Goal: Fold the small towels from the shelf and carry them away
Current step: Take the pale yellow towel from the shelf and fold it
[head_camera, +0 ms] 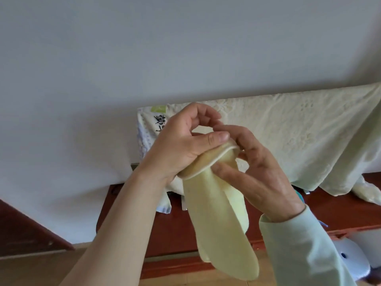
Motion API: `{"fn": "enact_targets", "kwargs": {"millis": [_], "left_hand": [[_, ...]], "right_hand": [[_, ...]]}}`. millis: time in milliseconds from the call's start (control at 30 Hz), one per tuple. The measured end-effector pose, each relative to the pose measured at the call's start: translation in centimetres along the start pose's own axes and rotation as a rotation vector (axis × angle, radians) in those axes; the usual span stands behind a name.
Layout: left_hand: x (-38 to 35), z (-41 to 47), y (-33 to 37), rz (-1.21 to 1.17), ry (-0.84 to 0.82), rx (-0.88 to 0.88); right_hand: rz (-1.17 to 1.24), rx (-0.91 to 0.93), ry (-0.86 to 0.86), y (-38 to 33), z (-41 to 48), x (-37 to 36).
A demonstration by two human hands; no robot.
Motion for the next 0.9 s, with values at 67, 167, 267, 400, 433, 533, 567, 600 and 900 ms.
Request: {"fn": "enact_targets", "kwargs": {"millis": [67,167,267,400,433,533,567,600,900], "left_hand": [[0.1,-0.3,-0.4,-0.024,0.023,0.031],[0.2,-1.4,-1.2,-0.061,0.016,0.087],[0.5,-2.7,-2.0,-0.078,-0.02,0.112],[0.9,-4.5,-3.1,-0.164,-0.081,0.071],[1.1,-4.9,-3.5,-0.206,-0.104,0.06],[1.8,-6.5,-3.9,-0.255,-0.17,0.046],[1.9,-6.9,-4.0,-0.236,-0.182,0.059],[1.9,-7.4,-4.1,-0.189,-0.182,0.08],[4.0,-12.3,-2.8,-0.008,0.081,0.053]], "right_hand": [[0.073,-0.033,0.01,-0.3,-0.2,-0.3],[0.023,-0.092,0.052,-0.2,-0.3,-0.8],[0.012,-0.127,0.16,-0.1,-0.1,-1.3],[0.052,-0.175,0.303,-0.7,0.3,-2.1],[0.1,-0.17,0.328,-0.9,0.4,-2.4],[0.127,-0.168,0.397,-2.2,0.5,-3.3],[0.113,-0.166,0.411,-2.7,0.4,-3.6],[0.112,-0.167,0.427,-3.3,0.4,-4.0],[0.001,-0.124,0.368,-7.7,-1.6,-5.6]]}}
Point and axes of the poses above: each hand's wrist, its own z-axis towards the middle knuckle, its own x-axis out of the back of the hand, y = z × x, the point moved 1 cm from there along z, towards the middle knuckle, and after that the axes turned 7 degrees about x, right-handed, at the moved point
